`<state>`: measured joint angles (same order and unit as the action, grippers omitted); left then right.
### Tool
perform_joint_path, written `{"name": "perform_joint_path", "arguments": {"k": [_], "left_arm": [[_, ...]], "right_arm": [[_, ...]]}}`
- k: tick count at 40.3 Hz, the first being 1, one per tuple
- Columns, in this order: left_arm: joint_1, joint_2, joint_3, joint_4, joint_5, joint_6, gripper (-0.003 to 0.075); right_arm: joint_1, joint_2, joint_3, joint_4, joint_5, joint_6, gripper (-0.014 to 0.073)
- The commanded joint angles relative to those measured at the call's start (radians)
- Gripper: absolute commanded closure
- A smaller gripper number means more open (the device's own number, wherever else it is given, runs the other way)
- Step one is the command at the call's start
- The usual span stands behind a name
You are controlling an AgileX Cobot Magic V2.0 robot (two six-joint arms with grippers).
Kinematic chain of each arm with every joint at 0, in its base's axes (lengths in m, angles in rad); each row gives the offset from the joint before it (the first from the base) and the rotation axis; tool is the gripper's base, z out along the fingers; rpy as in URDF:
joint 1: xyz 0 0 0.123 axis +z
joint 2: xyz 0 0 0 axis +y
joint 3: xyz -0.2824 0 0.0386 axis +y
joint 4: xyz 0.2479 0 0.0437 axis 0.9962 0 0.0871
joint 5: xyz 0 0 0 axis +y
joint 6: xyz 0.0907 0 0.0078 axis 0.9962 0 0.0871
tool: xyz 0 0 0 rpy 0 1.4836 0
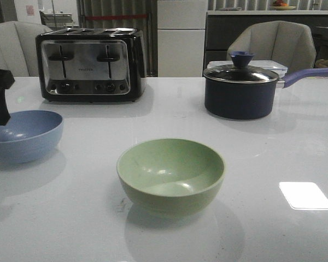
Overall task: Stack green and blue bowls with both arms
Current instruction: 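Lower the left gripper and grasp the rim of the light blue bowl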
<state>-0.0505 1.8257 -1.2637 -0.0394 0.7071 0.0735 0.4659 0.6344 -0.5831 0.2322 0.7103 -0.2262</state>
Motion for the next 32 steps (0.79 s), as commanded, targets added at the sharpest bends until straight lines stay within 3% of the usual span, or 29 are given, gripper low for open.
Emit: {"name": "perform_joint_path", "arguments": {"k": [1,6,13,23,32], "left_arm": [[-0.005,0.011,-0.054,-0.011,-0.057,-0.011,0.0178],[-0.005,0.051,-0.055,-0.012,-0.077,-0.011,0.0251],[-0.005,0.059,-0.055,-0.012,-0.081,-0.011,0.0436],[-0.005,0.046,-0.070,-0.012,-0.058,-0.011,0.0624],[-0.007,-0.008,-0.075,-0.014,-0.024,-0.010,0.0627]], "right_arm": [[-0.001,-0.002,-0.027,0.003,-0.063,-0.014,0.0064],[-0.001,-0.002,-0.027,0.003,-0.063,-0.014,0.0064],[-0.001,-0.002,-0.027,0.003,-0.063,-0.014,0.0064],[-0.001,-0.002,-0.027,0.003,-0.063,-0.014,0.0064],[-0.001,-0.002,-0.027,0.003,-0.063,-0.014,0.0064]]}}
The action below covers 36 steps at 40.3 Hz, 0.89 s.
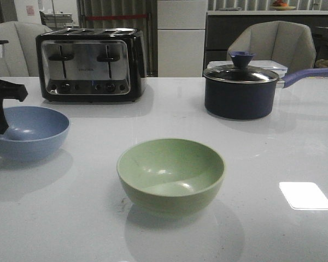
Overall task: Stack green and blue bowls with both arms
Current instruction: 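Lower the left gripper and grasp the rim of the light blue bowl, then lift the blue bowl and carry it over the green bowl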
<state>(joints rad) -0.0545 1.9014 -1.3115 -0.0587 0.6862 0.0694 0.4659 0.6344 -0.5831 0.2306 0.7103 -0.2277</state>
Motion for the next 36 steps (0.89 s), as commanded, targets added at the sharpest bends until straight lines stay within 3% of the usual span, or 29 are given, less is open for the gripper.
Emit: {"name": "perform_joint_path", "arguments": {"k": [1,13,21,36], "left_arm": [[-0.003,-0.096,-0.027,-0.002,0.001,-0.003,0.0627],[-0.063,-0.298,-0.027,-0.081,0.087,0.062,0.0627],[-0.205,-0.389,-0.027,-0.145,0.121,0.092,0.0627],[-0.497,-0.309,-0.027,-0.181,0.073,0.092,0.0627]], "right_arm": [[-0.001,-0.002,-0.027,0.005,-0.063,-0.012,0.0064],[-0.001,-0.002,-0.027,0.005,-0.063,-0.012,0.0064],[-0.001,-0.002,-0.027,0.005,-0.063,-0.012,0.0064],[-0.001,-0.002,-0.027,0.005,-0.063,-0.012,0.0064]]}}
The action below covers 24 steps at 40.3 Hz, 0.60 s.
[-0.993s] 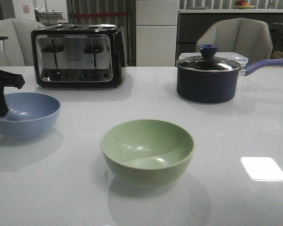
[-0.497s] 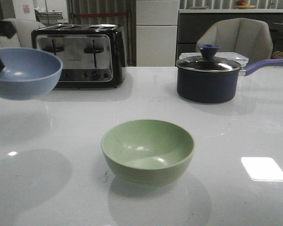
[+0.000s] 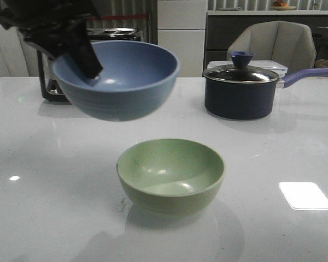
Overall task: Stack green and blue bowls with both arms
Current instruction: 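Lift the blue bowl and carry it over the green bowl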
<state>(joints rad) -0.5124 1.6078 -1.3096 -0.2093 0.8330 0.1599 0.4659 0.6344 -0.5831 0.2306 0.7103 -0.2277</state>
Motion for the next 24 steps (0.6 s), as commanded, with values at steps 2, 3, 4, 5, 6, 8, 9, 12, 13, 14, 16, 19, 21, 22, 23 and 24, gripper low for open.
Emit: {"name": "perform_joint_path", "arguments": {"k": [2,3,4,5,6,8,9,12,13,14,16,19,21,22,23,24], "left_arm": [[-0.058,0.005,-0.029,-0.045,-0.088,0.002,0.0627],[-0.065,0.014,-0.029,-0.050,-0.096,0.002,0.0627],[-0.069,0.027,-0.029,-0.054,-0.104,0.002,0.0627],[-0.071,0.037,-0.029,-0.062,-0.111,0.002,0.0627],[-0.073,0.049,-0.029,-0.072,-0.119,0.002,0.0627],[-0.073,0.067,-0.029,-0.085,-0.131,0.002,0.0627],[-0.073,0.079,-0.029,-0.097,-0.141,0.002,0.0627],[-0.073,0.108,-0.029,-0.122,-0.159,0.002,0.0627],[-0.073,0.117,-0.029,-0.132,-0.164,0.002,0.0627],[-0.073,0.126,-0.029,-0.136,-0.167,0.002,0.0627],[-0.073,0.138,-0.029,-0.144,-0.174,0.002,0.0624],[-0.075,0.154,-0.029,-0.151,-0.176,0.002,0.0599],[-0.075,0.165,-0.029,-0.158,-0.176,0.002,0.0569],[-0.075,0.172,-0.029,-0.161,-0.176,0.002,0.0547],[-0.075,0.176,-0.029,-0.163,-0.176,0.002,0.0522],[-0.075,0.182,-0.029,-0.165,-0.176,0.002,0.0501]], "right_arm": [[-0.001,-0.002,-0.027,0.005,-0.063,-0.012,0.0064],[-0.001,-0.002,-0.027,0.005,-0.063,-0.012,0.0064],[-0.001,-0.002,-0.027,0.005,-0.063,-0.012,0.0064],[-0.001,-0.002,-0.027,0.005,-0.063,-0.012,0.0064],[-0.001,-0.002,-0.027,0.005,-0.063,-0.012,0.0064],[-0.001,-0.002,-0.027,0.005,-0.063,-0.012,0.0064],[-0.001,-0.002,-0.027,0.005,-0.063,-0.012,0.0064],[-0.001,-0.002,-0.027,0.005,-0.063,-0.012,0.0064],[-0.001,-0.002,-0.027,0.005,-0.063,-0.012,0.0064],[-0.001,-0.002,-0.027,0.005,-0.063,-0.012,0.0064],[-0.001,-0.002,-0.027,0.005,-0.063,-0.012,0.0064],[-0.001,-0.002,-0.027,0.005,-0.063,-0.012,0.0064],[-0.001,-0.002,-0.027,0.005,-0.063,-0.012,0.0064],[-0.001,-0.002,-0.027,0.005,-0.063,-0.012,0.0064],[-0.001,-0.002,-0.027,0.005,-0.063,-0.012,0.0064],[-0.001,-0.002,-0.027,0.005,-0.063,-0.012,0.0064]]}}
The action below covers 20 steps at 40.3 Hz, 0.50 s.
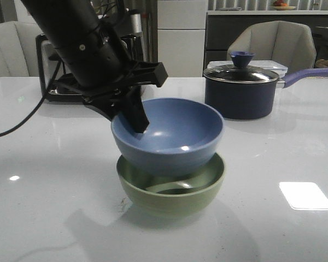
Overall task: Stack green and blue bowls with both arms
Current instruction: 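Lift the blue bowl and carry it over the green bowl, then lower the blue bowl into the green bowl and open the left gripper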
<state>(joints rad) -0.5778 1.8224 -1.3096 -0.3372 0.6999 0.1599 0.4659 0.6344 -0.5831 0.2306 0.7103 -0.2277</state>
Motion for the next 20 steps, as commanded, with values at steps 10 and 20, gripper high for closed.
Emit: {"name": "perform_joint_path", "arguments": {"k": [10,20], "left_arm": [[-0.010,-0.021,-0.029,-0.042,-0.045,0.002,0.0246],[-0.010,-0.092,-0.029,-0.017,-0.041,0.024,0.0234]], "right_arm": [[-0.001,-0.002,-0.027,0.005,-0.063,-0.012,0.0064],[-0.001,-0.002,-0.027,0.005,-0.063,-0.012,0.0064]]}}
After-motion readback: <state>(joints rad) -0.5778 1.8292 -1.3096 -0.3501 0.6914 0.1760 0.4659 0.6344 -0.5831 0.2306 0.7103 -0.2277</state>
